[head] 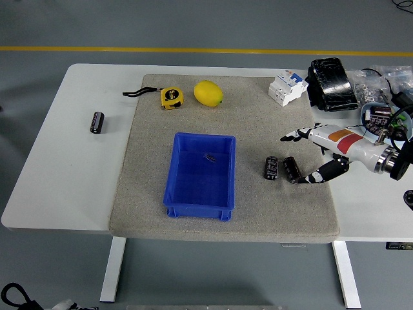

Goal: Pick up the battery,place it into the box

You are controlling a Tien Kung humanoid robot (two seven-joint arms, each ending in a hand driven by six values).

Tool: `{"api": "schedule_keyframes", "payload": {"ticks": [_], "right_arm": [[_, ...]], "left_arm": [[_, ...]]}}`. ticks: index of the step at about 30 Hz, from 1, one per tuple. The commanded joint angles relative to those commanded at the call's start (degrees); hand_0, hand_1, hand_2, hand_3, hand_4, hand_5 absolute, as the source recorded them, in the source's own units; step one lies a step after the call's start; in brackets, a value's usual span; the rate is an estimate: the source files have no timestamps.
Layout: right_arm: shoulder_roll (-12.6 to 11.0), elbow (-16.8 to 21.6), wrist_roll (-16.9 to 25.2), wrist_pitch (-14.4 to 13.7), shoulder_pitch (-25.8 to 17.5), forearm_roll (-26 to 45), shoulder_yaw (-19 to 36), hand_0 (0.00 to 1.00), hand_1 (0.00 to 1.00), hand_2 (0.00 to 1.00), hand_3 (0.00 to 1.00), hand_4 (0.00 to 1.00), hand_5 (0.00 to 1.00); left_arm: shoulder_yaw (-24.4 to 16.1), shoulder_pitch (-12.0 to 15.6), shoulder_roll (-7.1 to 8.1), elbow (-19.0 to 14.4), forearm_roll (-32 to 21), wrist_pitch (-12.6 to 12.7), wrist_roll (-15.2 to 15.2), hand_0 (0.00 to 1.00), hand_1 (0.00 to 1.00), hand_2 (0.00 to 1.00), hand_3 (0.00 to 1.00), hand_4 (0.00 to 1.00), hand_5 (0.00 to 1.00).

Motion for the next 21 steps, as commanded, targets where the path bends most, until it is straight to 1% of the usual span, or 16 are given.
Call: {"api": "schedule_keyframes", "payload": {"ticks": [4, 9, 10, 15, 21], "right_arm": [[0.6, -1.2, 0.1, -0.2, 1.5, -2.9, -1.7, 0.789, 0.725, 0.764, 0.800, 0.998, 0.174], [2.1, -3.7, 0.1, -0.3, 3.6, -4.0, -4.0, 0.789, 0.725, 0.764, 0.800, 0.998, 0.174], [2.3, -4.1, 0.1, -0.3, 3.8, -4.1, -4.2, 0.792, 0.722, 0.755, 0.804, 0.998, 0.190], [3.5, -5.6, 0.0, -0.5, 4.5, -4.5, -5.0, 0.792, 0.722, 0.755, 0.804, 0.998, 0.190], [4.9, -8.5, 0.0, -0.8, 5.0, -5.1, -6.0, 0.790, 0.723, 0.757, 0.812, 0.998, 0.179]], "left_arm": [[-0.3, 0.0, 0.08, 0.0, 0.2, 0.0, 0.0, 0.614, 0.575, 0.619, 0.717, 0.721, 0.691], [-0.4, 0.1, 0.25, -0.2, 0.5, -0.2, 0.2, 0.614, 0.575, 0.619, 0.717, 0.721, 0.691], [-0.5, 0.1, 0.29, -0.2, 0.6, -0.3, 0.3, 0.609, 0.573, 0.611, 0.715, 0.723, 0.694], [-0.8, 0.2, 0.49, -0.4, 1.1, -0.6, 0.6, 0.609, 0.573, 0.611, 0.715, 0.723, 0.694], [-1.3, 0.4, 0.67, -0.7, 1.8, -1.1, 1.1, 0.604, 0.566, 0.601, 0.715, 0.723, 0.693]]}}
